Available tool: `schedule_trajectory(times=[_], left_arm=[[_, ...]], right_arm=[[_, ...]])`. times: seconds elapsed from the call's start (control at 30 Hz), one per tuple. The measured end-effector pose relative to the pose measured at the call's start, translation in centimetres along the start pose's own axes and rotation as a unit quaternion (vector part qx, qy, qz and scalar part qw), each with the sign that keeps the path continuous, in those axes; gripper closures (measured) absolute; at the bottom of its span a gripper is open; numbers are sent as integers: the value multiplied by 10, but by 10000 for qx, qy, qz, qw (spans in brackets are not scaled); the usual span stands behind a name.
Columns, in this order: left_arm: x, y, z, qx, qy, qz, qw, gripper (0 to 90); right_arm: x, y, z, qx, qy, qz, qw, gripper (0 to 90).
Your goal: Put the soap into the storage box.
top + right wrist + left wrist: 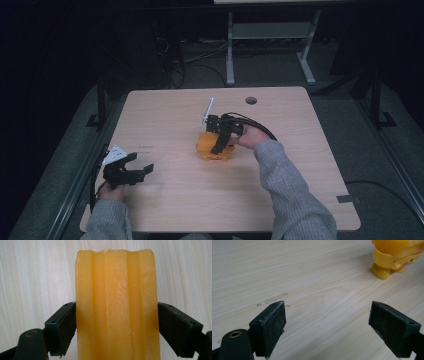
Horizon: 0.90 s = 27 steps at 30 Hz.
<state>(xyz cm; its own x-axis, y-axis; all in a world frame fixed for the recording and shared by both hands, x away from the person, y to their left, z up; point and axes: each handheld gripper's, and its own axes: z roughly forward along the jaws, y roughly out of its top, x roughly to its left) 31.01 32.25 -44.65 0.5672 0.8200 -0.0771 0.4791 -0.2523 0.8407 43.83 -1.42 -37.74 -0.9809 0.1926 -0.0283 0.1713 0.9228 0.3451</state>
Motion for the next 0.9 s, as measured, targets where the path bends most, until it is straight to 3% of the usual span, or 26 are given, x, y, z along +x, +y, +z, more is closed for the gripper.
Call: schedule_trajectory(times=[0.9], left_arm=[[-1, -1, 1, -10, 4, -27, 10000, 138]], right_arm=[[0, -30, -27, -550, -67, 470, 9974, 178]])
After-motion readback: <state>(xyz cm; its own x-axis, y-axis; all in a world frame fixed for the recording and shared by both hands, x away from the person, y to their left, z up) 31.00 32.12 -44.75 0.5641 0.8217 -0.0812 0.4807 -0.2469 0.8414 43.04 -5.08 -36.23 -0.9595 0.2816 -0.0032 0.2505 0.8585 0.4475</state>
